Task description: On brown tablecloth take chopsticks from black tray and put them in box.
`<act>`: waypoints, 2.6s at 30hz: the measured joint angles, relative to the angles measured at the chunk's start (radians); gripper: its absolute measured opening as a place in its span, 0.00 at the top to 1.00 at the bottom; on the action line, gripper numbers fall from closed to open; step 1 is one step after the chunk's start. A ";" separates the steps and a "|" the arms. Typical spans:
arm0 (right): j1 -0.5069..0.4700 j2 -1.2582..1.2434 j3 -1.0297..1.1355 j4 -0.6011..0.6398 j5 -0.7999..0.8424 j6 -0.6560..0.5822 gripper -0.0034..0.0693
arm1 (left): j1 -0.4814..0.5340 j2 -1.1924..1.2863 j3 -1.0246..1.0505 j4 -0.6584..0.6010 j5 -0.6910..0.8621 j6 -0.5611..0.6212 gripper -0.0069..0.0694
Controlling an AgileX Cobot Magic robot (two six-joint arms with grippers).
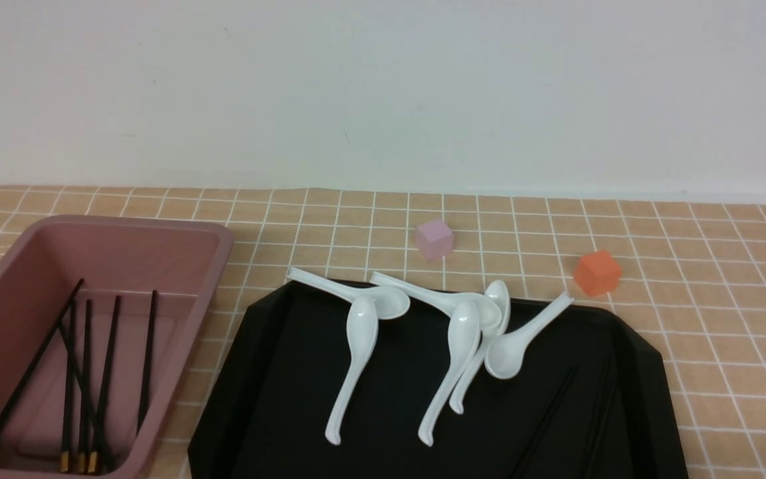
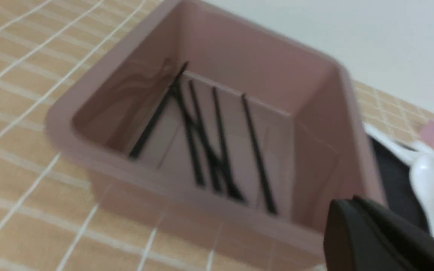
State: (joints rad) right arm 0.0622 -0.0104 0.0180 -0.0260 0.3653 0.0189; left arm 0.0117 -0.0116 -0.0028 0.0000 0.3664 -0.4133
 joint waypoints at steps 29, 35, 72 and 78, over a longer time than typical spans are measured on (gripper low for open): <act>0.000 0.000 0.000 0.000 0.000 0.000 0.62 | -0.098 0.000 0.033 0.000 0.030 -0.017 0.89; 0.000 0.000 0.000 0.000 0.000 0.000 0.62 | -0.098 0.000 0.033 0.000 0.030 -0.017 0.88; 0.000 0.000 0.000 0.000 0.000 0.000 0.62 | -0.098 0.000 0.033 0.000 0.029 -0.017 0.86; 0.000 0.000 0.000 0.000 0.000 0.000 0.62 | -0.098 0.000 0.033 0.000 0.029 -0.017 0.86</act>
State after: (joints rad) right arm 0.0622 -0.0104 0.0180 -0.0260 0.3653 0.0189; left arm -0.0865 -0.0116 0.0297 0.0000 0.3958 -0.4300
